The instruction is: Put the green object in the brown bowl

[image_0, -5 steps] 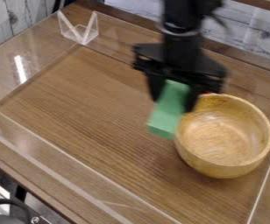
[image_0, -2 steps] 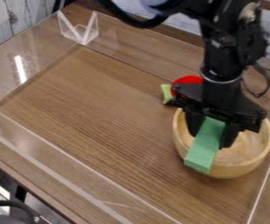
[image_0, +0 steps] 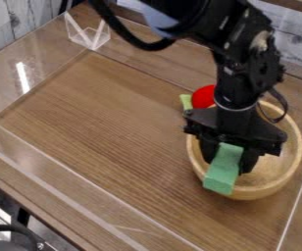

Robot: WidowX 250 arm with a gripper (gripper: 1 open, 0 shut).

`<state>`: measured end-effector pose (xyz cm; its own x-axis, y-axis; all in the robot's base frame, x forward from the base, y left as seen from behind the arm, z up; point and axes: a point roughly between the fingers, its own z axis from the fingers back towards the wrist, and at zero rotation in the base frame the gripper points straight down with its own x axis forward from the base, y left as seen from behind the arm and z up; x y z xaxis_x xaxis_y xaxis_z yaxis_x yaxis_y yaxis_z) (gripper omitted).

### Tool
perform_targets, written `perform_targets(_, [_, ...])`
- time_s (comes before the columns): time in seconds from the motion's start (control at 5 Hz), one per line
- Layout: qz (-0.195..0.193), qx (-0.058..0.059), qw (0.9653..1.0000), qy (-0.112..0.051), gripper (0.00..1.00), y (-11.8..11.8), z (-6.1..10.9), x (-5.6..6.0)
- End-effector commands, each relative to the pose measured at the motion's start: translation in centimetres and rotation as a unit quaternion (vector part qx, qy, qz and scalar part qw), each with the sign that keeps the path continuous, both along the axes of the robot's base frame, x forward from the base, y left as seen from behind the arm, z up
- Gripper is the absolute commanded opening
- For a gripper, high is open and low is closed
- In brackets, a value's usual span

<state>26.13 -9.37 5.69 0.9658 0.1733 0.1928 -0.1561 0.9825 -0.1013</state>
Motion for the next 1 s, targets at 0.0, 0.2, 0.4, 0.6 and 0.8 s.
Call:
perform_targets(0.0, [-0.003,-0.003,0.9998,-0.02,0.0,-1.0,1.4,0.8])
perform_targets(0.2, [-0.003,-0.005,0.9997,-0.025,1.0,-1.6,2.3,1.3])
perform_targets(0.4, [0.009,-0.006,0.9996,-0.025,1.0,-0.7,2.3,1.6])
perform_targets(0.6, [0.022,-0.007,0.9994,-0.025,0.0,0.1,2.4,1.8])
perform_targets(0.8, [-0.001,-0.009,0.9996,-0.026,0.0,-0.1,3.9,1.3])
